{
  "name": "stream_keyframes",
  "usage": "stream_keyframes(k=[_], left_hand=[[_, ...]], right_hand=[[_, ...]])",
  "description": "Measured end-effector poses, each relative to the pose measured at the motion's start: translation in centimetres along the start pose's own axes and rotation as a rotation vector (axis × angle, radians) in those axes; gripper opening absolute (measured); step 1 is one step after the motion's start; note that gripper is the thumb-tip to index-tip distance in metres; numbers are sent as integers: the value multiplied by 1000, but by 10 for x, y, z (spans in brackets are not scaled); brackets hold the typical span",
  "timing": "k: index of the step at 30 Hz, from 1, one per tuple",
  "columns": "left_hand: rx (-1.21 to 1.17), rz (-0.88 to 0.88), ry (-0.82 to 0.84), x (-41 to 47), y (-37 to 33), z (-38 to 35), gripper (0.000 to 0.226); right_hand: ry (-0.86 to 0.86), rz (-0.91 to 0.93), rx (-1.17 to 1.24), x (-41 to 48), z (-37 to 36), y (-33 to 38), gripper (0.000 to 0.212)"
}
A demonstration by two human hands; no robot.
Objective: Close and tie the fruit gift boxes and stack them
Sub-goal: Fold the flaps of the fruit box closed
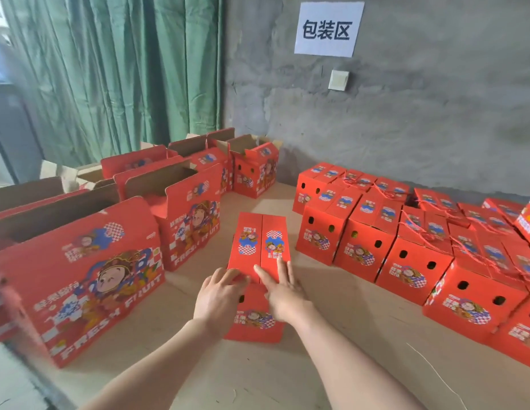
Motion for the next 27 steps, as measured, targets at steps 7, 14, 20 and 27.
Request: stream_keyframes(k=[7,14,20,27], left_hand=[[145,29,117,26,20,-19,19],[94,163,71,65,42,-30,11],[-150,244,16,109,90,-49,13],[43,235,48,181,110,-88,21]], right_hand=[[-143,45,-112,-10,-17,28,97],[-97,34,-267,43,-17,35,81],[-55,-10,-219,119,-9,40,68],[-113,-38,-216,200,2,29,63]])
Point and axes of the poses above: each hand's wrist, its own x-axis towards the middle knuckle, its own z-axis out of the back of the hand, y = z × x, the point moved 4 cm from there along x, towards the middle knuckle, and after that the axes turned 10 degrees about -y, right-handed, at the moved point
